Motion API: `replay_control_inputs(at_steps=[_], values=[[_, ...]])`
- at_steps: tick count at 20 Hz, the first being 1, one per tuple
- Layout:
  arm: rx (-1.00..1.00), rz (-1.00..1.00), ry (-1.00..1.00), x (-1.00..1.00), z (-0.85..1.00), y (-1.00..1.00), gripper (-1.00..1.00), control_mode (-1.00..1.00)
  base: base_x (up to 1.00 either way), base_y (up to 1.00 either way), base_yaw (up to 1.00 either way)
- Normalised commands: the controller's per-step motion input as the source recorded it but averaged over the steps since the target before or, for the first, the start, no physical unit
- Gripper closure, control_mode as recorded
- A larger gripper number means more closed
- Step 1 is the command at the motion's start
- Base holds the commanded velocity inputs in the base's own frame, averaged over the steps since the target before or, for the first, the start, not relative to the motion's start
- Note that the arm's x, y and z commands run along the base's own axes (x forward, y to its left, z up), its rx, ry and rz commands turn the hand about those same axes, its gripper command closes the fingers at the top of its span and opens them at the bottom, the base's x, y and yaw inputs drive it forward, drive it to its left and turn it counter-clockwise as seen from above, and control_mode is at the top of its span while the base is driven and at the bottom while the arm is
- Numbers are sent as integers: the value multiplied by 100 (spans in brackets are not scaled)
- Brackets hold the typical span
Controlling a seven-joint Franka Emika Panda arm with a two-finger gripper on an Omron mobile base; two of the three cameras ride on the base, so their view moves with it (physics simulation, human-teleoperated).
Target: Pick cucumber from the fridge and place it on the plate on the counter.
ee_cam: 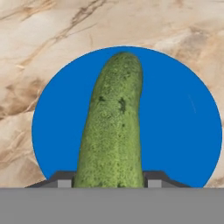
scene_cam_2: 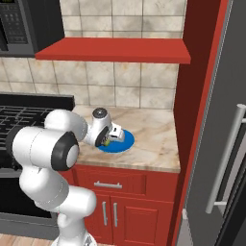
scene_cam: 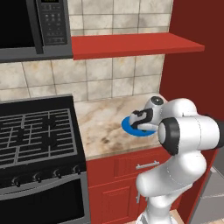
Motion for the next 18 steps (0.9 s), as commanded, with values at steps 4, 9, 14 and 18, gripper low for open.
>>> replay_control_inputs(at_steps=[4, 9, 14, 18], values=[[0, 0, -4, 0, 1, 0, -100, -100, 0, 0, 0], [-1, 0, 0, 0, 6, 0, -100, -100, 0, 0, 0], [-7, -7, 1, -22, 41, 1, -100, -100, 0, 0, 0], [0, -19, 5, -96, 83, 2, -100, -100, 0, 0, 0]])
